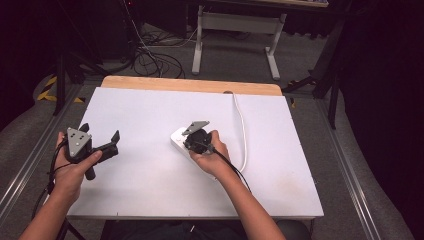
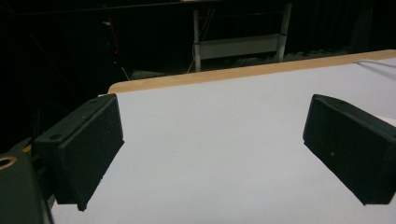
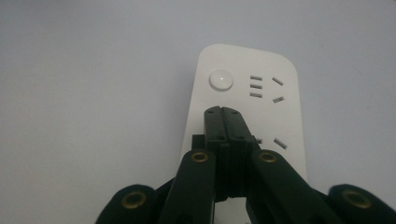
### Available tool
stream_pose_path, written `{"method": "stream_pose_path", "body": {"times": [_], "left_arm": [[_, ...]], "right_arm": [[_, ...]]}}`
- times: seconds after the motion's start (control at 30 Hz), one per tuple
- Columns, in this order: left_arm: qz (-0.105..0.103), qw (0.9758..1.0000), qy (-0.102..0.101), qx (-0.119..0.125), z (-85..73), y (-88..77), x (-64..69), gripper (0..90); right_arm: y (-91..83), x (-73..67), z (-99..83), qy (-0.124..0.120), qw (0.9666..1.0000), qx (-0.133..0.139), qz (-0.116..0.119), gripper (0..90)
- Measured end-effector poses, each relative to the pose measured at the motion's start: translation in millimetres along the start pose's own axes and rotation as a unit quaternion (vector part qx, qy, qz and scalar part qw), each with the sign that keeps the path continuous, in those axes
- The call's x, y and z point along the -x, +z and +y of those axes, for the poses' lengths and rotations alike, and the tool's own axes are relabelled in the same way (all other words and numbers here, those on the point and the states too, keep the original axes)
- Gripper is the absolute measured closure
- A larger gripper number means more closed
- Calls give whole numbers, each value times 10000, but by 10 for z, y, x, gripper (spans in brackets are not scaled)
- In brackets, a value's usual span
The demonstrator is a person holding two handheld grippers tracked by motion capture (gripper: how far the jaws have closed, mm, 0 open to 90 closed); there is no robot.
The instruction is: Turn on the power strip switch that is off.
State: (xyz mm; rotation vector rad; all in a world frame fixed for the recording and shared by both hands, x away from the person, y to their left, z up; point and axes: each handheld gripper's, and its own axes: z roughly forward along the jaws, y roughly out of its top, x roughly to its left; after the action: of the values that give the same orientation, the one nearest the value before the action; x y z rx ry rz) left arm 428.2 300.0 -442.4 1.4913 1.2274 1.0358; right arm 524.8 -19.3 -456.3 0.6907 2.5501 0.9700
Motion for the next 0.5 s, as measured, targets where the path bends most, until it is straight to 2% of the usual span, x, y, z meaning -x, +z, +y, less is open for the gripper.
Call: {"method": "stream_pose_path", "body": {"times": [0.17, 0.23, 0.5], "left_arm": [[-25, 10000, 2, -12, 3, 7, 4, 55], [-48, 10000, -1, -20, 3, 9, 6, 56], [-78, 10000, -8, -16, 4, 16, 18, 55]], "right_arm": [[-18, 6, 13, -99, 9999, -101, 30, 900], [-29, 15, 28, -98, 9998, -155, -68, 900], [-27, 32, 20, -23, 9999, -119, -32, 900]]}}
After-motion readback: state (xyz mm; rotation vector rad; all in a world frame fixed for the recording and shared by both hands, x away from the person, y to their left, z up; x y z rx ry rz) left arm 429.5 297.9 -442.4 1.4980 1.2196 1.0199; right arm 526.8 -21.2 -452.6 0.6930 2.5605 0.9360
